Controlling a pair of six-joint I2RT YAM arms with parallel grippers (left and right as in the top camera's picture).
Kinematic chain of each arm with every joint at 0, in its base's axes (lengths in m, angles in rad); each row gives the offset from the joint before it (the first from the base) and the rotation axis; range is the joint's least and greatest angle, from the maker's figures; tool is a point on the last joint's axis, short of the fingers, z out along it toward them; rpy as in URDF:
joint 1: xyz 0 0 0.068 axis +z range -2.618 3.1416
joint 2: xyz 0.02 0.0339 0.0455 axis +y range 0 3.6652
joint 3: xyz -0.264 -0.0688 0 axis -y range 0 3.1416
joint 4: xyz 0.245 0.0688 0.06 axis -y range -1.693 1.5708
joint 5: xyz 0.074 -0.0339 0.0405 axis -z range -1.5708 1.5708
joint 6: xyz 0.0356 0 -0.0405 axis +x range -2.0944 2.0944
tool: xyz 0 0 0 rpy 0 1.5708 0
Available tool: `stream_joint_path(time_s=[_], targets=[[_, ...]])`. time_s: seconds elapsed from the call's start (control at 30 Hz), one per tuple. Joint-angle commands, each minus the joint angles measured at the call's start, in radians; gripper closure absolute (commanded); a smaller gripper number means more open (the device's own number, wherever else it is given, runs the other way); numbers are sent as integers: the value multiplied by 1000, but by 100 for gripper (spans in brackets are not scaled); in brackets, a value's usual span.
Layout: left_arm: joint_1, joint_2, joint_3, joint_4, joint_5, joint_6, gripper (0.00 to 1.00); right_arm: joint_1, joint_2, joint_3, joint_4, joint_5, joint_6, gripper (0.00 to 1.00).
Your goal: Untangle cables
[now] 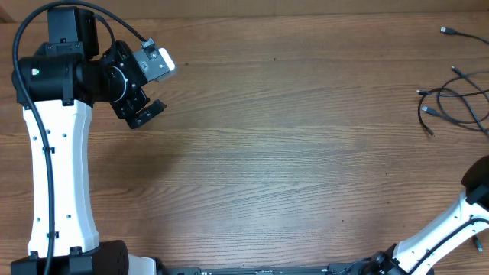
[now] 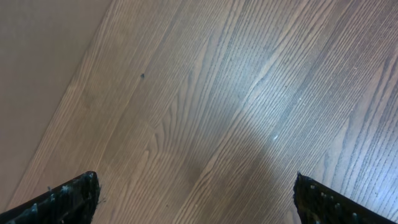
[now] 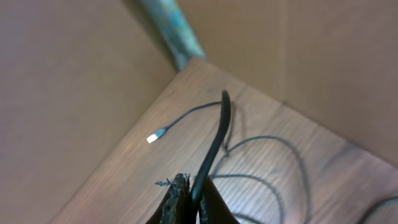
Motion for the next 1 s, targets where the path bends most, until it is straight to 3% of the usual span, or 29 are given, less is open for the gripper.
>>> stream_joint_path(time_s=[0.0, 0.07, 0.2, 0.27, 0.3, 0.4, 0.63, 0.97], targets=[[-2, -7, 7, 1, -2, -13, 0, -40, 0, 4, 5, 89, 6, 94], [-2, -7, 7, 1, -2, -13, 0, -54, 0, 4, 5, 89, 6, 94], [-2, -7, 7, 1, -2, -13, 0, -95, 0, 4, -4, 85, 18, 77], [-2, -7, 7, 1, -2, -13, 0, -108, 1, 3, -10, 80, 56, 36], [-2, -7, 7, 1, -2, -13, 0, -115, 1, 3, -15, 61, 66, 21], [-2, -7, 7, 1, -2, -13, 0, -118, 0, 3, -24, -42, 63, 9], [-2, -7, 7, 1, -2, -13, 0, -55, 0, 3, -111, -171, 6, 4], [-2, -7, 7, 1, -2, -13, 0, 182, 1, 2, -330, -170, -3, 0]])
